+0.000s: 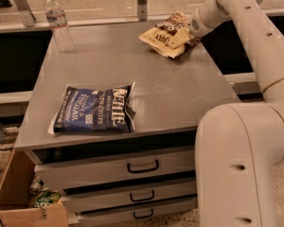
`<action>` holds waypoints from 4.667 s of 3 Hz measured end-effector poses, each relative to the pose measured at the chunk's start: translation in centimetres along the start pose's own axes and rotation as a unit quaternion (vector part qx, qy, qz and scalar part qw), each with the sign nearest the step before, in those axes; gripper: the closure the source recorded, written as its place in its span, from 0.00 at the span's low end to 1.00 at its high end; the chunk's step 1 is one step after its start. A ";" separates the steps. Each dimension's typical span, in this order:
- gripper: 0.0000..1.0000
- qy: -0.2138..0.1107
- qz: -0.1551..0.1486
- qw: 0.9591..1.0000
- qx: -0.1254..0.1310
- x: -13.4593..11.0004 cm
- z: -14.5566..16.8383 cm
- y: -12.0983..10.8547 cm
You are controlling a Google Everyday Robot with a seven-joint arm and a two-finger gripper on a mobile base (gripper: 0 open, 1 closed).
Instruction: Move brown chip bag near water bottle
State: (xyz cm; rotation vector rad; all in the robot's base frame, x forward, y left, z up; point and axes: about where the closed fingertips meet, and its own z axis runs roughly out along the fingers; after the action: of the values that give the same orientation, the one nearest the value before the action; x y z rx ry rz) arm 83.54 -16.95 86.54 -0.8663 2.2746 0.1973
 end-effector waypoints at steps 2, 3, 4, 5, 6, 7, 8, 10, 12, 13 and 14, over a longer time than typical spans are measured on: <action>0.87 -0.031 -0.042 0.999 -0.013 -3.1 -2.2 1.8; 1.00 -0.067 -0.081 0.994 -0.017 -5.9 -4.8 3.3; 1.00 -0.067 -0.081 0.994 -0.017 -5.9 -4.8 3.3; 1.00 -0.090 -0.111 0.989 -0.045 -7.3 -3.5 5.1; 1.00 -0.146 -0.172 0.969 -0.097 -10.9 -1.7 9.3; 1.00 -0.195 -0.239 0.941 -0.141 -13.9 -0.4 13.5; 1.00 -0.219 -0.278 0.920 -0.169 -15.2 0.5 16.3; 1.00 -0.240 -0.310 0.894 -0.214 -16.2 2.2 20.3; 0.82 -0.236 -0.313 0.889 -0.238 -15.9 3.3 21.7; 0.59 -0.234 -0.312 0.887 -0.246 -15.7 3.6 22.2; 0.36 -0.237 -0.313 0.883 -0.258 -15.8 3.7 23.1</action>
Offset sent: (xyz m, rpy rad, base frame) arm -0.0227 0.0364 0.0836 -0.0059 -0.1726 0.1545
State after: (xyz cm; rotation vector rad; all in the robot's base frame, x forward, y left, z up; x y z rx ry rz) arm 79.49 10.48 91.83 -1.5802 1.4047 0.6547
